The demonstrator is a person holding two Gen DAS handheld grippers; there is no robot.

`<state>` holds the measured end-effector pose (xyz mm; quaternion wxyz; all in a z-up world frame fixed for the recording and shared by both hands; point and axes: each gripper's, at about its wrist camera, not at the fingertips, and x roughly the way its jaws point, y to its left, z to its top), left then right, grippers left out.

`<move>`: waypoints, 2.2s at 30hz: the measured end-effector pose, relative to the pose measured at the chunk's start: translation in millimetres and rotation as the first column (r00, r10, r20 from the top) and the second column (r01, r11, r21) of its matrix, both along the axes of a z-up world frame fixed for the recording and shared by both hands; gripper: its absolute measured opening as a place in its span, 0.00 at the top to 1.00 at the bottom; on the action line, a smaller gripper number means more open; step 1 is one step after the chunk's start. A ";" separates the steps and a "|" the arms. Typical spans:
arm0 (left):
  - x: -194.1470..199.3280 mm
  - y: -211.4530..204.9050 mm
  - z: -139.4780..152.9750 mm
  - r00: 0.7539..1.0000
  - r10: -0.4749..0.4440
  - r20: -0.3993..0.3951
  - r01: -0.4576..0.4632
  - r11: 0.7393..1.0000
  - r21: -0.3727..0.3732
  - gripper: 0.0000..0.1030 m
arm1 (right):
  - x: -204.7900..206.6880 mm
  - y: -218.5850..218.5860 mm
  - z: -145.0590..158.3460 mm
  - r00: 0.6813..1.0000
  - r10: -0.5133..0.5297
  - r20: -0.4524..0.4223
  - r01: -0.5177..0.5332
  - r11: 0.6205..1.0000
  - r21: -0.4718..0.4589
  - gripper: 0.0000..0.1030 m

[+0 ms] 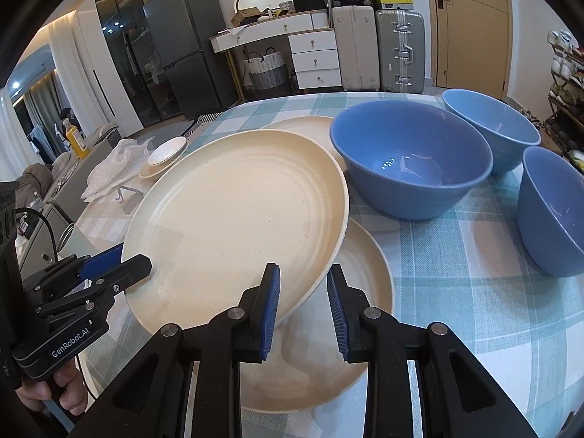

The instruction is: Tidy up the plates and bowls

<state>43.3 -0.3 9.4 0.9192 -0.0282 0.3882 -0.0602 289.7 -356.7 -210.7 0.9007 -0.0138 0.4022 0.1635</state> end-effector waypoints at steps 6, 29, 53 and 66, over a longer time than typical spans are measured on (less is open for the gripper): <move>-1.1 -12.3 -8.1 1.000 -0.028 -0.010 0.028 0.999 0.018 0.70 | -6.7 -14.2 -3.5 1.000 -0.024 -0.002 0.024 1.000 0.000 0.73; -20.2 -60.7 -26.8 0.985 -0.173 -0.014 0.174 0.981 0.081 0.69 | -21.1 -22.8 -22.7 0.999 -0.045 -0.024 0.045 0.999 -0.023 0.73; -5.1 -8.7 -23.8 0.999 -0.050 -0.012 0.049 0.999 -0.021 0.26 | -23.4 -30.9 -20.5 0.999 -0.035 -0.019 0.036 0.999 0.022 0.39; -0.2 3.4 -18.5 1.000 -0.006 -0.007 0.006 0.999 -0.037 0.02 | -14.8 -28.1 -4.2 0.999 -0.031 0.014 0.030 0.999 0.032 0.01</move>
